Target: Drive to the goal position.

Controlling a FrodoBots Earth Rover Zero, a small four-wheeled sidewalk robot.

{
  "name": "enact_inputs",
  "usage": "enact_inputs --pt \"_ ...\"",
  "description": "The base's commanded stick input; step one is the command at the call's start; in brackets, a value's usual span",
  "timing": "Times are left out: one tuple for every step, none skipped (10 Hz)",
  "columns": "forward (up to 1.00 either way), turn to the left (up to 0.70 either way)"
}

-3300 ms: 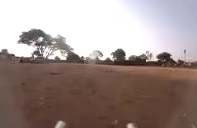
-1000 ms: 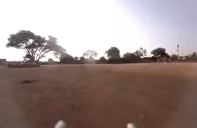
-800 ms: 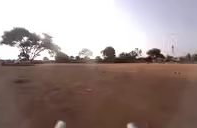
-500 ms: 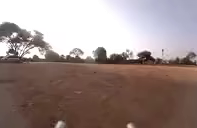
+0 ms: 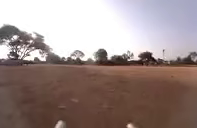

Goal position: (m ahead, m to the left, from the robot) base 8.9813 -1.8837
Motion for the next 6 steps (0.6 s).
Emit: enact_inputs --pt "0.7 0.0" --pt "0.7 0.0" --pt "0.7 0.0" --pt "0.7 0.0" --pt "0.7 0.0" --pt "0.7 -0.06"
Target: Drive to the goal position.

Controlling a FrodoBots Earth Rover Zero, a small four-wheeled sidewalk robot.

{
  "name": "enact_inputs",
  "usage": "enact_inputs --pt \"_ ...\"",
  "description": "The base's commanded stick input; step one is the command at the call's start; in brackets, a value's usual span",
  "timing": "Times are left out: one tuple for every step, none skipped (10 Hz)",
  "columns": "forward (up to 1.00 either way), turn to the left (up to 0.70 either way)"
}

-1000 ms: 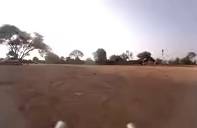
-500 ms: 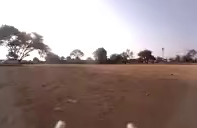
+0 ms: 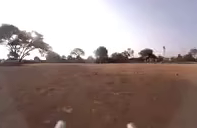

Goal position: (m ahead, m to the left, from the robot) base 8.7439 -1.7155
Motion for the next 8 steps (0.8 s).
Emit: enact_inputs --pt "0.7 -0.35" --pt "0.7 -0.35" --pt "0.7 -0.35" --pt "0.7 -0.25" --pt "0.7 -0.12" --pt "0.7 0.0" --pt "0.7 0.0" --pt "0.7 0.0"
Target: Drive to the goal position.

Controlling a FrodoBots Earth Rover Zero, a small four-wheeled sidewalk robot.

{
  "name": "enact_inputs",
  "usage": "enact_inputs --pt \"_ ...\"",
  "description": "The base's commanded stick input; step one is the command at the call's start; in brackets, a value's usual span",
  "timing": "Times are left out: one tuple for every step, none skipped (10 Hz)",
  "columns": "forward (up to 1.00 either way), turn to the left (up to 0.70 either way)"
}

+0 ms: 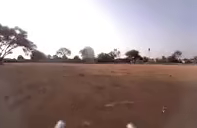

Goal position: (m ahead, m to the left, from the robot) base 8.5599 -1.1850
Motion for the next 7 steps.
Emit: enact_inputs --pt "0.7 0.0" --pt "0.7 0.0" --pt "0.7 0.0" --pt "0.7 0.0" --pt "0.7 0.0" --pt "0.7 0.0" --pt "0.7 0.0"
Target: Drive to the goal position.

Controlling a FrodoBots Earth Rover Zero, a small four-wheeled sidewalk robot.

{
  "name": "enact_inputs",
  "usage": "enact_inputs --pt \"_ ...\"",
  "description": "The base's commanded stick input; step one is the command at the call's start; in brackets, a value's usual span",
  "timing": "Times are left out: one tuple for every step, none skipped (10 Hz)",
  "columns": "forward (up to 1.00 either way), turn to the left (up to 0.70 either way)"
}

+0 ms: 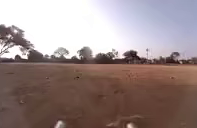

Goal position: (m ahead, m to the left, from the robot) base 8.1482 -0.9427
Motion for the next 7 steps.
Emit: enact_inputs --pt "0.7 0.0" --pt "0.7 0.0" --pt "0.7 0.0" --pt "0.7 0.0" --pt "0.7 0.0" --pt "0.7 0.0" --pt "0.7 0.0"
